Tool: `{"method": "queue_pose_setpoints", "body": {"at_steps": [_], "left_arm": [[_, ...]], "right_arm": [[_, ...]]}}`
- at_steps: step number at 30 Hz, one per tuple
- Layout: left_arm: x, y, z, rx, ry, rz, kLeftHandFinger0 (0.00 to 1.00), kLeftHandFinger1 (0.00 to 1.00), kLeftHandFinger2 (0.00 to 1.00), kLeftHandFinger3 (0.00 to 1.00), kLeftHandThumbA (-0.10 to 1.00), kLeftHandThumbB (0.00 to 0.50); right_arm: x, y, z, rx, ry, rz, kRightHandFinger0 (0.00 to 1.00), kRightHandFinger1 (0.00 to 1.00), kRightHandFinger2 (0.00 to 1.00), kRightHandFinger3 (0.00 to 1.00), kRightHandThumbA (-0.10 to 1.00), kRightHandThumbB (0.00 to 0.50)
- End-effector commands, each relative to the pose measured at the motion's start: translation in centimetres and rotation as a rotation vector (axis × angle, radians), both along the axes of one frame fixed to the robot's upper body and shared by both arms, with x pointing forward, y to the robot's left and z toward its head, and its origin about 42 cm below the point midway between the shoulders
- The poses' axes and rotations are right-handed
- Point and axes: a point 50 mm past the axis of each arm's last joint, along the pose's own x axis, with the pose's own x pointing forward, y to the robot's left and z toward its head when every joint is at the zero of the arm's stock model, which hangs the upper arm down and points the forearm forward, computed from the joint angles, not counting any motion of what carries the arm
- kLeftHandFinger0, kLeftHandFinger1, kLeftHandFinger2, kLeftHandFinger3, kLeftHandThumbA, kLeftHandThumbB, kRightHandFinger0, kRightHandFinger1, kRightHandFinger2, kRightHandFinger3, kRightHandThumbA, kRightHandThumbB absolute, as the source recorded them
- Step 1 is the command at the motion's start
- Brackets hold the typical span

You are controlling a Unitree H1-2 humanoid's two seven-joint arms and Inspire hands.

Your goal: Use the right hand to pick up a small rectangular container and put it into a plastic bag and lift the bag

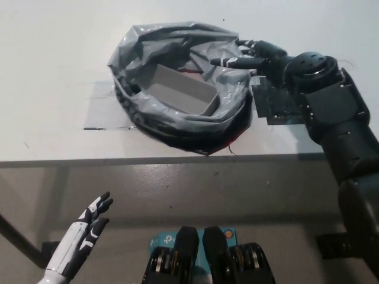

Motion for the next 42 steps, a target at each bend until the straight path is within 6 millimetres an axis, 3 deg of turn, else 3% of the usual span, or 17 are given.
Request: {"method": "queue_pose_setpoints", "body": {"at_steps": [1, 3, 4, 5, 6, 8, 11, 13, 15, 16, 18, 27, 34, 36, 38, 40, 42], "left_arm": [[0.4, 0.3, 1.2, 0.022, -0.054, -0.016, 0.93, 1.00, 1.00, 1.00, 1.00, 0.261], [0.5, 0.4, 1.2, 0.026, -0.060, -0.020, 0.91, 1.00, 1.00, 1.00, 1.00, 0.262], [0.6, 0.4, 1.1, 0.025, -0.064, -0.024, 0.91, 1.00, 1.00, 1.00, 1.00, 0.263], [0.6, 0.4, 1.1, 0.024, -0.064, -0.025, 0.91, 1.00, 1.00, 1.00, 1.00, 0.263], [0.7, 0.3, 1.2, 0.024, -0.066, -0.026, 0.91, 1.00, 1.00, 1.00, 1.00, 0.266], [0.7, 0.3, 1.3, 0.019, -0.062, -0.021, 0.90, 1.00, 1.00, 1.00, 1.00, 0.274], [0.9, 0.4, 1.4, 0.022, -0.062, -0.016, 0.90, 1.00, 1.00, 1.00, 1.00, 0.266], [1.0, 0.3, 1.5, 0.020, -0.059, -0.014, 0.90, 1.00, 1.00, 1.00, 1.00, 0.259], [1.1, 0.3, 1.6, 0.021, -0.059, -0.015, 0.91, 1.00, 1.00, 1.00, 1.00, 0.257], [1.1, 0.2, 1.6, 0.019, -0.061, -0.018, 0.91, 1.00, 1.00, 1.00, 1.00, 0.258], [1.2, 0.2, 1.6, 0.014, -0.067, -0.023, 0.90, 1.00, 1.00, 1.00, 1.00, 0.250], [1.4, 0.3, 1.7, 0.032, -0.084, -0.040, 0.90, 1.00, 1.00, 1.00, 1.00, 0.225], [1.7, 0.2, 2.0, 0.020, -0.085, -0.032, 0.90, 1.00, 1.00, 1.00, 1.00, 0.219], [1.6, 0.1, 2.0, 0.018, -0.082, -0.029, 0.90, 1.00, 1.00, 1.00, 1.00, 0.228], [1.6, 0.1, 1.9, 0.020, -0.083, -0.027, 0.90, 1.00, 1.00, 1.00, 1.00, 0.236], [1.7, 0.1, 1.8, 0.025, -0.091, -0.028, 0.89, 1.00, 1.00, 1.00, 1.00, 0.230], [1.9, 0.1, 2.0, 0.032, -0.097, -0.029, 0.89, 1.00, 1.00, 1.00, 1.00, 0.227]], "right_arm": [[0.7, 1.3, 2.8, 0.130, 0.013, -0.006, 0.32, 0.75, 1.00, 1.00, 0.87, 0.334], [0.7, 1.4, 2.2, 0.163, 0.030, -0.025, 0.19, 0.56, 1.00, 1.00, 0.65, 0.275], [0.6, 1.3, 1.5, 0.202, 0.053, -0.042, 0.01, 0.25, 0.71, 1.00, 0.37, 0.274], [0.7, 1.3, 1.4, 0.211, 0.058, -0.046, 0.01, 0.25, 0.71, 1.00, 0.37, 0.274], [0.7, 1.3, 1.1, 0.147, 0.026, -0.073, 0.00, 0.02, 0.41, 1.00, 0.08, 0.274], [0.6, 1.5, 0.7, 0.057, -0.039, -0.133, 0.00, 0.00, 0.27, 1.00, -0.09, 0.258], [0.6, 1.8, 0.7, 0.032, -0.101, -0.160, 0.00, 0.04, 0.34, 0.41, -0.10, 0.196], [0.6, 1.6, 0.7, 0.053, -0.134, -0.172, 0.01, 0.25, 0.63, 0.35, -0.10, 0.188], [0.7, 1.4, 0.8, 0.083, -0.151, -0.183, 0.02, 0.40, 0.85, 0.54, -0.10, 0.203], [0.7, 1.2, 0.9, 0.107, -0.159, -0.189, 0.04, 0.49, 0.85, 0.87, -0.10, 0.194], [0.8, 1.0, 1.0, 0.118, -0.161, -0.195, 0.02, 0.47, 0.83, 0.97, -0.10, 0.202], [1.0, 0.9, 2.4, 0.172, -0.181, -0.234, 0.00, 0.44, 0.88, 0.98, -0.10, 0.189], [1.3, 1.6, 7.4, 0.359, -0.239, -0.224, 0.00, 0.37, 0.81, 0.57, -0.10, 0.194], [1.2, 2.1, 9.9, 0.444, -0.243, -0.210, 0.00, 0.37, 0.77, 0.70, -0.10, 0.185], [1.1, 2.5, 11.2, 0.482, -0.254, -0.193, 0.00, 0.31, 0.69, 0.56, -0.10, 0.174], [0.8, 3.1, 14.0, 0.502, -0.286, -0.147, 0.00, 0.29, 0.68, 0.95, -0.10, 0.127], [0.6, 3.6, 16.1, 0.534, -0.300, -0.143, 0.00, 0.23, 0.62, 0.86, -0.10, 0.146]]}}
